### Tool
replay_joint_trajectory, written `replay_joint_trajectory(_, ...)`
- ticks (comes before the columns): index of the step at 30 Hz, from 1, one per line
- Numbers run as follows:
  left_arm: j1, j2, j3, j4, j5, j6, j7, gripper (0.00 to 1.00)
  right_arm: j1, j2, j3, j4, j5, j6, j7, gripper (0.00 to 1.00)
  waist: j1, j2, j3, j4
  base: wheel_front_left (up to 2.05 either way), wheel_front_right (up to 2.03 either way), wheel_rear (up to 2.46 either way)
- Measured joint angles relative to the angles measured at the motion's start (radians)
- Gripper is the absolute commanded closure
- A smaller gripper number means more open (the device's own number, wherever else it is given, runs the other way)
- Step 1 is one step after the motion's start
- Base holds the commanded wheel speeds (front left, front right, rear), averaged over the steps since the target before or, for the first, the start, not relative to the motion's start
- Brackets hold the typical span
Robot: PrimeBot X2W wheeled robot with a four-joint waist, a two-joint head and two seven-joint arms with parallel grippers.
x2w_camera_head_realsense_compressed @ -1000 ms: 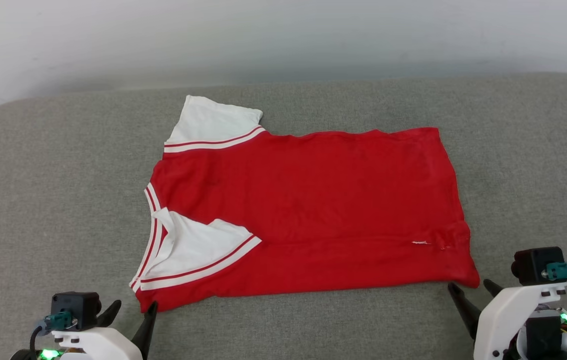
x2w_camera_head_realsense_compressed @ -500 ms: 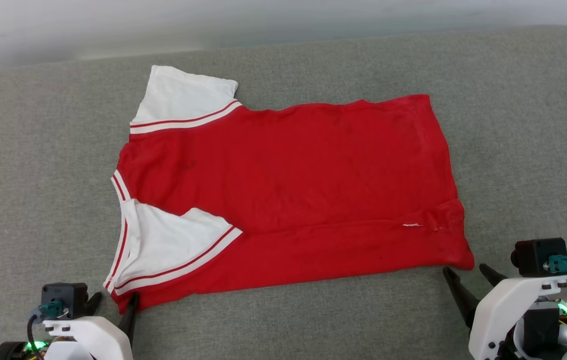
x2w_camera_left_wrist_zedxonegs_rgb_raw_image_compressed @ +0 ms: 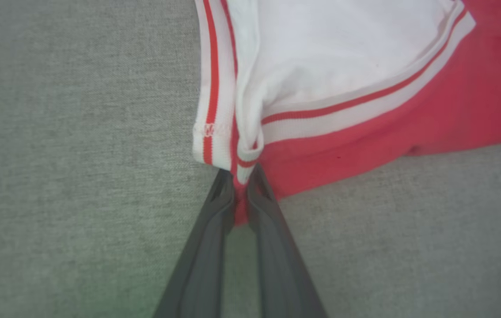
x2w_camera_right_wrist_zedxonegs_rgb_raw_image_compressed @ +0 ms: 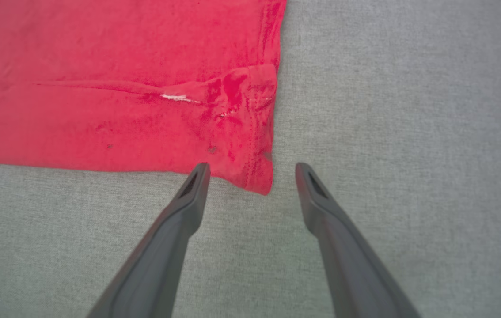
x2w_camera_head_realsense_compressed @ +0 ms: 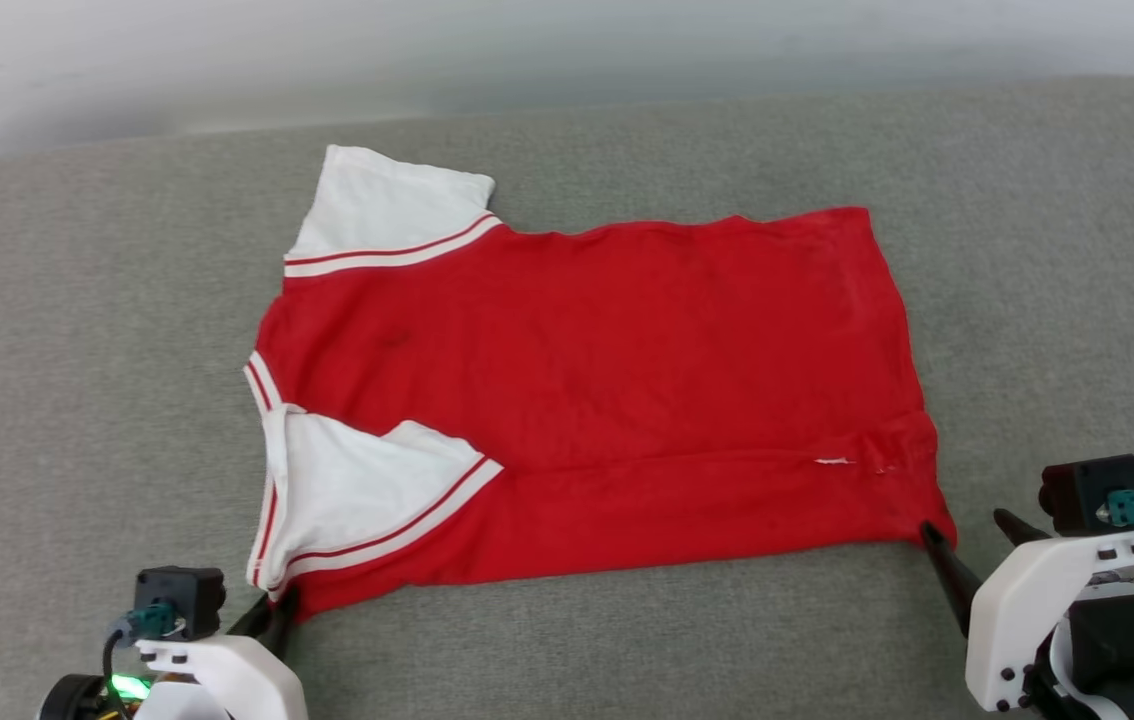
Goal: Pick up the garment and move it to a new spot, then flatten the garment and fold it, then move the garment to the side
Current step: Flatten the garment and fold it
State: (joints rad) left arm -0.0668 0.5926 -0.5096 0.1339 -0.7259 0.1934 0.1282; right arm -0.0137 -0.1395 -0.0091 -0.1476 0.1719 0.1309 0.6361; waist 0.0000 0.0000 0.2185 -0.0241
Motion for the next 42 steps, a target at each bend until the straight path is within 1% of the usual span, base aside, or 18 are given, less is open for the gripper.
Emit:
replay_joint_trajectory(3, 0.001, -0.007, 0.001, -0.025, 0.0, -0.001, -0.019, 1.0, -0.013, -0.004, -0.023, 0.024, -0.004, 0.0, 0.018, 0.0, 0.0, 0.0, -0.018, 0.019, 0.0, 0.0, 0.0)
replay_joint_trajectory(5, 0.003, -0.008, 0.008, -0.053, -0.004, -0.001, -0.035, 1.0, -0.021, -0.018, -0.029, 0.042, -0.018, 0.0, 0.021, 0.0, 0.0, 0.0, -0.026, 0.035, 0.0, 0.0, 0.0)
replay_joint_trajectory(8, 0.008, -0.003, 0.019, -0.103, -0.009, 0.001, -0.047, 1.0, -0.029, -0.017, -0.046, 0.085, -0.022, 0.0, 0.033, 0.0, 0.0, 0.0, -0.034, 0.059, 0.0, 0.0, 0.0)
replay_joint_trajectory(13, 0.018, 0.019, 0.021, -0.191, 0.002, 0.009, -0.048, 1.0, -0.044, -0.012, -0.069, 0.158, -0.035, 0.0, 0.058, 0.0, 0.0, 0.0, -0.027, 0.094, 0.0, 0.0, 0.0)
replay_joint_trajectory(15, 0.018, 0.012, 0.022, -0.22, -0.006, 0.002, -0.054, 1.0, -0.049, -0.011, -0.069, 0.185, -0.041, 0.0, 0.06, 0.0, 0.0, 0.0001, -0.018, 0.106, 0.0, 0.0, 0.0)
replay_joint_trajectory(24, 0.018, 0.009, 0.005, -0.223, -0.009, -0.015, -0.056, 1.0, -0.084, -0.004, -0.069, 0.256, -0.049, 0.0, 0.04, 0.0, 0.0, 0.0, 0.032, 0.138, 0.0, 0.0, 0.0)
replay_joint_trajectory(25, 0.018, 0.01, 0.003, -0.218, -0.008, -0.017, -0.055, 1.0, -0.086, -0.004, -0.07, 0.261, -0.049, 0.0, 0.036, 0.07, 0.0, 0.0, 0.034, 0.139, 0.0, 0.0, 0.0)
replay_joint_trajectory(26, 0.018, 0.011, 0.002, -0.213, -0.008, -0.017, -0.055, 1.0, -0.089, -0.004, -0.071, 0.266, -0.049, 0.0, 0.033, 0.5, -0.0001, 0.0, 0.036, 0.139, 0.0, 0.0, 0.0)
replay_joint_trajectory(27, 0.017, 0.013, 0.002, -0.206, -0.006, -0.017, -0.055, 1.0, -0.093, -0.005, -0.073, 0.272, -0.048, 0.0, 0.031, 0.72, -0.0001, 0.0, 0.036, 0.139, 0.0, 0.0, 0.0)
replay_joint_trajectory(28, 0.016, 0.016, 0.0, -0.199, -0.001, -0.017, -0.053, 1.0, -0.097, -0.005, -0.074, 0.276, -0.047, 0.0, 0.028, 1.0, 0.0, 0.0, 0.036, 0.138, 0.0, 0.0, 0.0)
replay_joint_trajectory(36, 0.03, 0.029, -0.012, -0.137, 0.0, -0.024, -0.052, 1.0, -0.095, -0.003, -0.078, 0.308, -0.009, 0.0, 0.02, 1.0, 0.0, 0.0, -0.019, 0.123, 0.0, 0.0, 0.0)
replay_joint_trajectory(42, 0.09, 0.05, -0.029, -0.124, -0.008, -0.024, -0.041, 1.0, -0.009, -0.028, -0.088, 0.259, 0.032, 0.001, 0.061, 1.0, 0.0, 0.0, -0.086, 0.11, 0.0, 0.0, 0.0)
